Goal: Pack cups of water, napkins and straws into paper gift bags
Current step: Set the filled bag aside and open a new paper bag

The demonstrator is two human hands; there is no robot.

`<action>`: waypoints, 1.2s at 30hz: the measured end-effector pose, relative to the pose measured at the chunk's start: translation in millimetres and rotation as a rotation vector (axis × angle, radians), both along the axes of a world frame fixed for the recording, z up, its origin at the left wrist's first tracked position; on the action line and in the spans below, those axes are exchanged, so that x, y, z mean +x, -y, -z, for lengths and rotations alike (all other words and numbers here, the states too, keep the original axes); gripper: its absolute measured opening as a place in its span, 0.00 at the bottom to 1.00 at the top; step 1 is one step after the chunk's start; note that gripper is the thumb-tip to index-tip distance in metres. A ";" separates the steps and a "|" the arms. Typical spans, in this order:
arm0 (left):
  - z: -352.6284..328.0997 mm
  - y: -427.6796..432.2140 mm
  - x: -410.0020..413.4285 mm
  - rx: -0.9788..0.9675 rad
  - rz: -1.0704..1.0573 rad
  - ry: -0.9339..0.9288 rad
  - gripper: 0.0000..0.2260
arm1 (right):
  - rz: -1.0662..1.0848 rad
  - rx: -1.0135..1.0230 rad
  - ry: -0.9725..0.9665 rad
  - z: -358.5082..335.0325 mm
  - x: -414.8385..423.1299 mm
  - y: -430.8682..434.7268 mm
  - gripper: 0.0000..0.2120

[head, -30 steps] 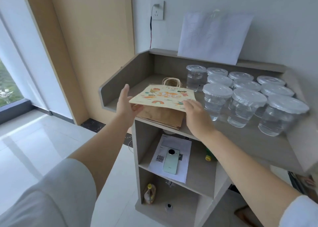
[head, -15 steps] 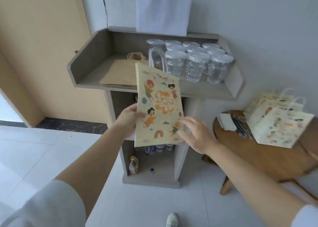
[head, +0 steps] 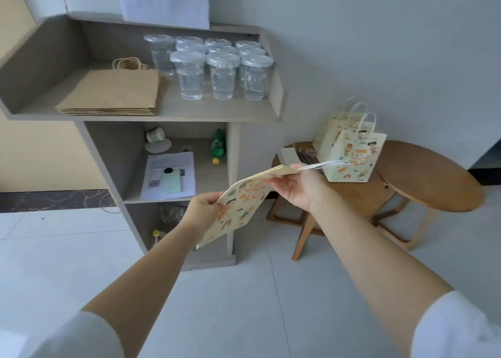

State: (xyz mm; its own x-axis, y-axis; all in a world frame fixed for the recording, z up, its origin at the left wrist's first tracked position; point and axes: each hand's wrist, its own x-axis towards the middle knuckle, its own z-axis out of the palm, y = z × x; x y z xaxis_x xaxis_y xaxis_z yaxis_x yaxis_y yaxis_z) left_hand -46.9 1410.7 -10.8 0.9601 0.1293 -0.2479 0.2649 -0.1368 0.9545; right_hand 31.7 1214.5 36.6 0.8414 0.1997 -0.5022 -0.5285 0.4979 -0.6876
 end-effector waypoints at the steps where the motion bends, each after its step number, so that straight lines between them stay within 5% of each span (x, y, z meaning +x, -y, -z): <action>1: -2.7 11.7 1.9 -0.020 0.101 -0.029 0.18 | -0.007 -0.007 0.034 -1.3 -4.1 13.8 0.09; 4: -20.6 62.0 8.7 -0.225 0.432 -0.147 0.23 | -0.054 -0.216 0.146 -5.1 -15.7 51.8 0.09; 7: -43.4 122.4 22.1 -0.322 0.393 -0.124 0.20 | -0.195 -0.517 0.308 -9.0 -28.9 83.8 0.12; 9: -47.1 158.5 30.2 -0.260 0.388 -0.102 0.29 | -0.272 -0.627 0.434 -6.9 -34.2 104.3 0.11; 12: -48.0 200.5 29.4 -0.196 0.448 -0.005 0.26 | -0.326 -0.599 0.550 -2.3 -38.8 137.4 0.11; 17: -40.7 234.6 31.7 -0.419 0.536 0.080 0.26 | -0.333 -0.382 0.497 5.3 -41.6 182.4 0.13; 21: -35.8 253.6 36.9 -0.351 0.473 0.039 0.22 | -0.287 -0.577 0.430 4.9 -32.9 194.0 0.14; 24: -29.7 265.1 43.4 -0.191 0.394 0.028 0.11 | -0.235 -0.865 0.456 5.6 -22.9 193.6 0.07; 29: -10.5 271.2 70.4 0.294 0.261 0.044 0.09 | -0.221 -1.164 0.665 31.1 -4.8 191.7 0.06; 32: -1.3 268.0 87.8 0.709 0.273 0.062 0.09 | -0.216 -1.330 0.644 34.9 -0.6 195.9 0.09; 36: -0.2 255.2 104.0 0.941 0.238 0.045 0.08 | -0.355 -1.827 0.543 29.7 8.2 207.2 0.11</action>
